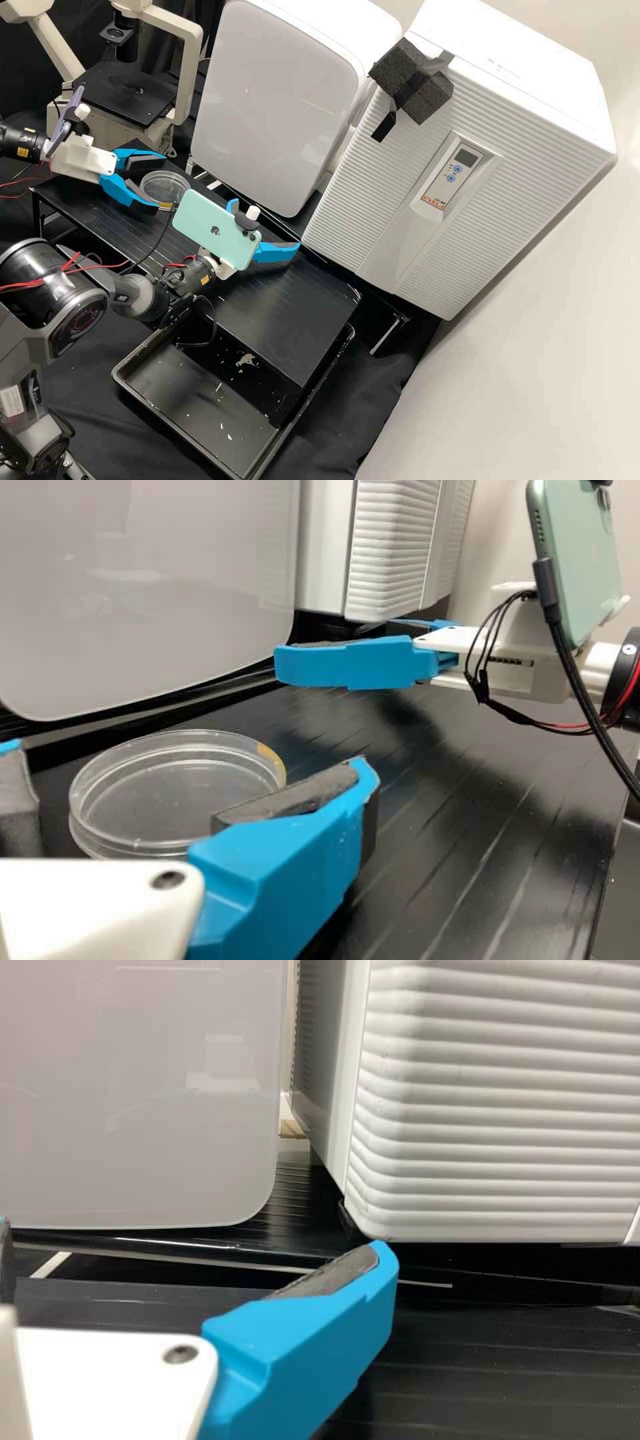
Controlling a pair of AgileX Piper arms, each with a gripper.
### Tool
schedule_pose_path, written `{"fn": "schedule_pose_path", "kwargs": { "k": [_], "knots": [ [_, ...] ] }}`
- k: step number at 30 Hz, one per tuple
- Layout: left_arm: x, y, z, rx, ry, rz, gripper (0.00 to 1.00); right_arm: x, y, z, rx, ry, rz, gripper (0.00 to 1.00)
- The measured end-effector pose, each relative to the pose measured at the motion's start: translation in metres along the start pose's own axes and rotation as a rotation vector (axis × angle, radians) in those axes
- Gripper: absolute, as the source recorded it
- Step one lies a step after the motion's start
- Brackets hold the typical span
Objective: Place the petri dish on the microscope
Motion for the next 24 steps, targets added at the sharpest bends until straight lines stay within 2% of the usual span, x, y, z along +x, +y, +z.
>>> {"fn": "schedule_pose_path", "kwargs": {
  "k": [4,8,15,24],
  "knots": [
    [0.003,-0.005,0.001,-0.005,-0.005,-0.016,1.00,0.000,0.000,0.000,0.000,0.000,0.000,1.00],
    [0.006,-0.010,0.003,0.043,-0.010,-0.025,1.00,0.000,0.000,0.000,0.000,0.000,0.000,1.00],
    [0.008,-0.009,0.005,0.104,0.003,-0.007,1.00,0.000,0.000,0.000,0.000,0.000,0.000,1.00],
    [0.011,-0.009,0.003,0.089,0.014,-0.004,1.00,0.000,0.000,0.000,0.000,0.000,0.000,1.00]
  ]
}}
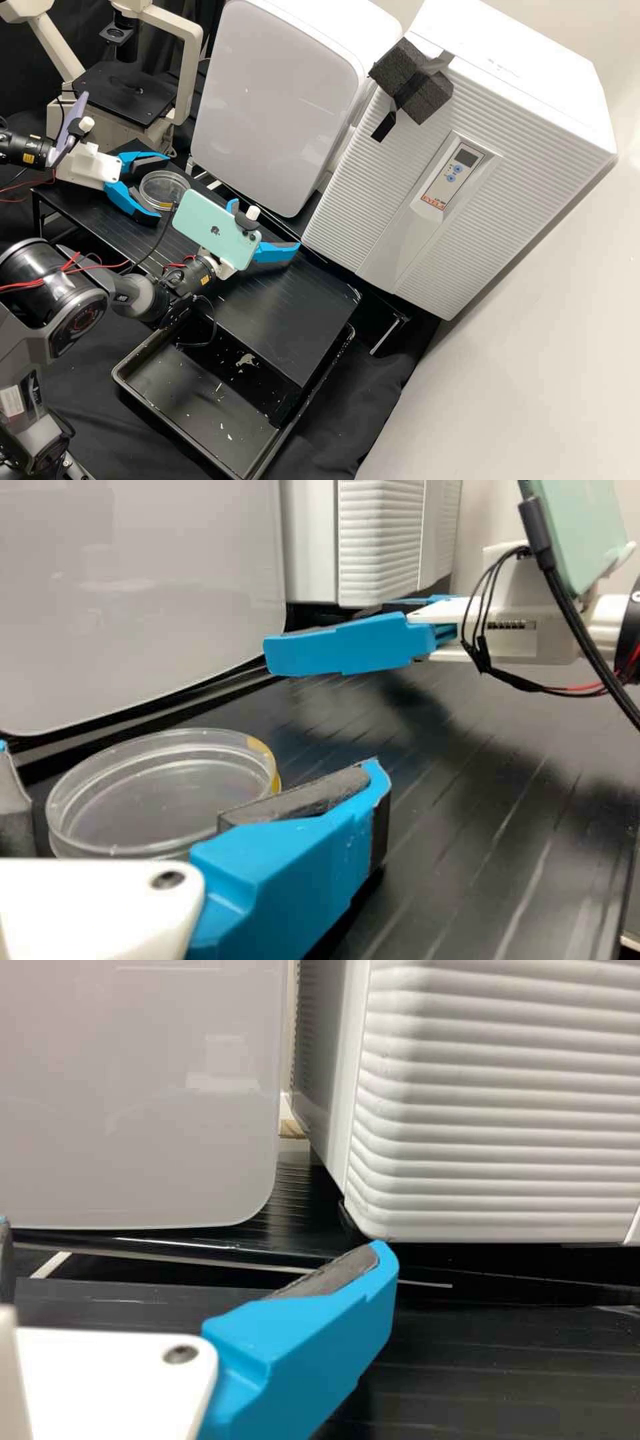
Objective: Place the petri dish on the microscope
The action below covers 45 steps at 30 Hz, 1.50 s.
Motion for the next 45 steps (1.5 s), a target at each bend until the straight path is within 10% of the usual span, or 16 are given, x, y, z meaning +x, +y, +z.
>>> {"fn": "schedule_pose_path", "kwargs": {
  "k": [8,20,21,45],
  "knots": [
    [0.0040,-0.0016,-0.0046,-0.068,-0.006,-0.011,1.00,0.0000,0.0000,0.0000,0.000,0.000,0.000,1.00],
    [0.0051,0.0000,-0.0038,-0.053,-0.018,-0.015,1.00,0.0000,0.0000,0.0000,0.000,0.000,0.000,1.00],
    [0.0051,0.0000,-0.0038,-0.053,-0.018,-0.015,0.00,0.0000,0.0000,0.0000,0.000,0.000,0.000,1.00],
    [0.0043,0.0000,-0.0067,-0.056,-0.010,-0.014,0.00,0.0000,0.0000,0.0000,0.000,0.000,0.000,1.00]
  ]
}}
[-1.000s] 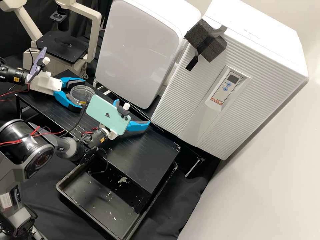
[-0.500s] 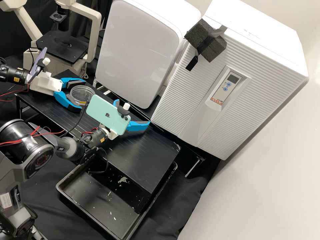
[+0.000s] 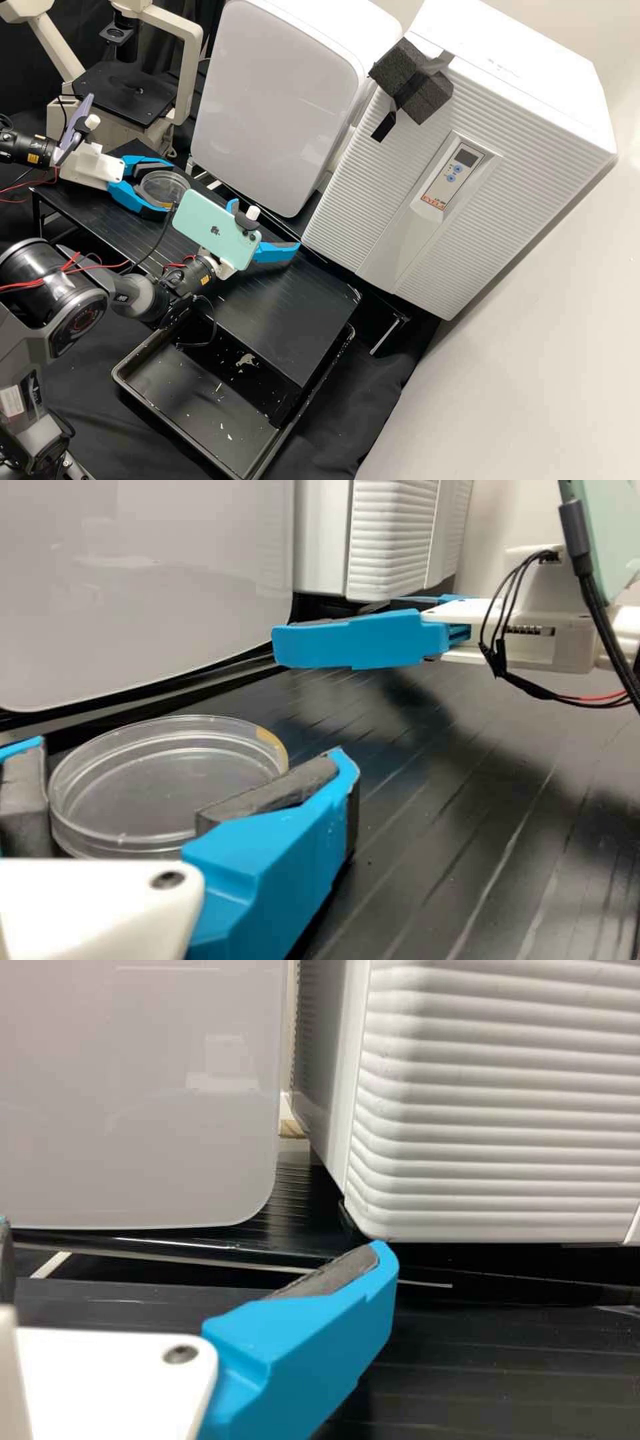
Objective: Place the petri dish on the microscope
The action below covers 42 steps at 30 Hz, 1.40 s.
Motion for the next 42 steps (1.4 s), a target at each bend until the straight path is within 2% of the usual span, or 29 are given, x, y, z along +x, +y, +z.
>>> {"fn": "schedule_pose_path", "kwargs": {
  "k": [6,25,37,42],
  "knots": [
    [0.000,0.000,0.000,-0.014,0.000,0.000,0.00,0.000,0.000,0.000,0.000,0.000,0.000,1.00],
    [-0.001,0.001,-0.003,-0.015,0.008,0.005,0.00,0.000,0.000,0.000,0.000,0.000,0.000,1.00],
    [-0.017,0.002,-0.018,-0.032,0.052,0.026,0.00,0.000,0.000,0.000,0.000,0.000,0.000,1.00],
    [-0.028,0.005,-0.023,-0.058,0.080,0.034,0.00,0.000,0.000,0.000,0.000,0.000,0.000,1.00]
  ]
}}
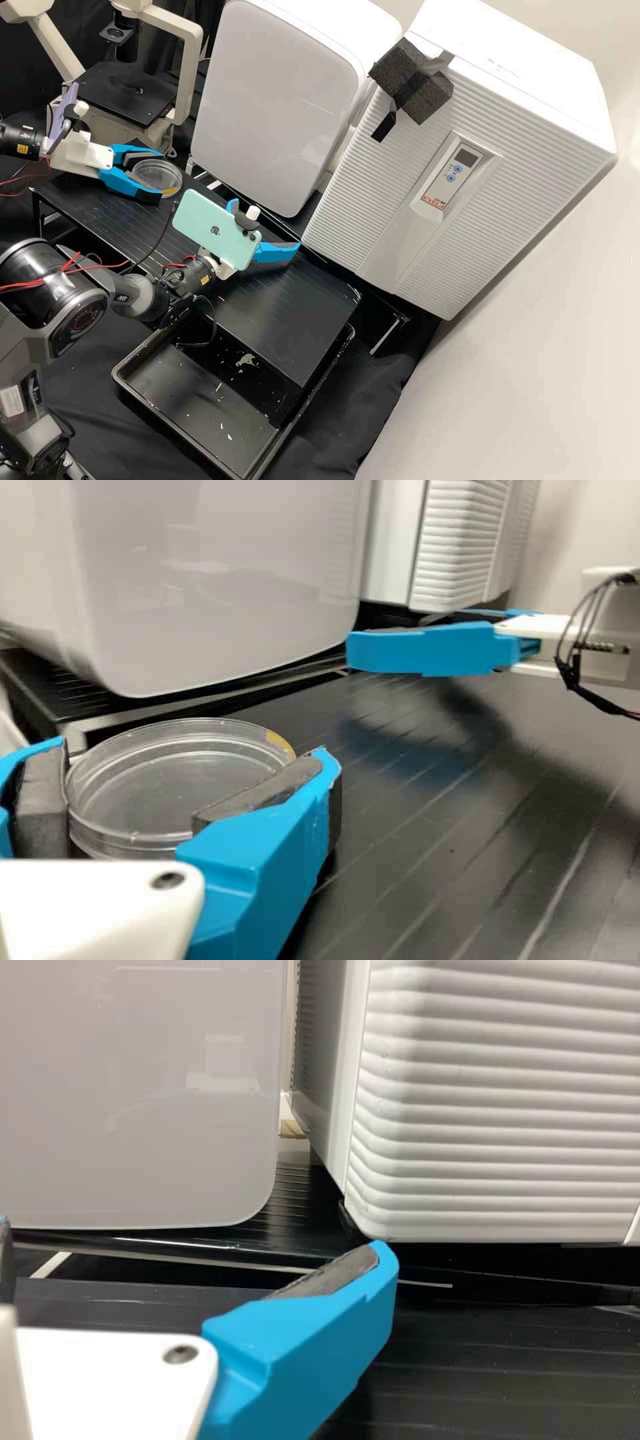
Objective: Place the petri dish on the microscope
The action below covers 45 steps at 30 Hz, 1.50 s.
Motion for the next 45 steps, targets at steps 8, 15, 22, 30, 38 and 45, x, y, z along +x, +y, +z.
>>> {"fn": "schedule_pose_path", "kwargs": {
  "k": [8,15,22,30,38,45],
  "knots": [
    [-0.015,0.012,-0.003,-0.021,0.032,0.034,0.00,0.000,0.000,0.000,0.000,0.000,0.000,1.00],
    [-0.030,0.022,-0.013,0.002,0.093,0.080,0.00,0.000,0.000,0.000,0.000,0.000,0.000,1.00],
    [-0.048,0.033,-0.034,0.013,0.203,0.147,0.00,0.000,0.000,0.000,0.000,0.000,0.000,1.00],
    [-0.060,0.033,-0.059,-0.014,0.301,0.164,0.00,0.000,0.000,0.000,0.000,0.000,0.000,1.00],
    [-0.065,0.030,-0.082,-0.039,0.380,0.179,0.00,0.000,0.000,0.000,0.000,0.000,0.000,1.00],
    [-0.066,0.035,-0.098,-0.015,0.418,0.188,0.00,0.000,0.000,0.000,0.000,0.000,0.000,1.00]
  ]
}}
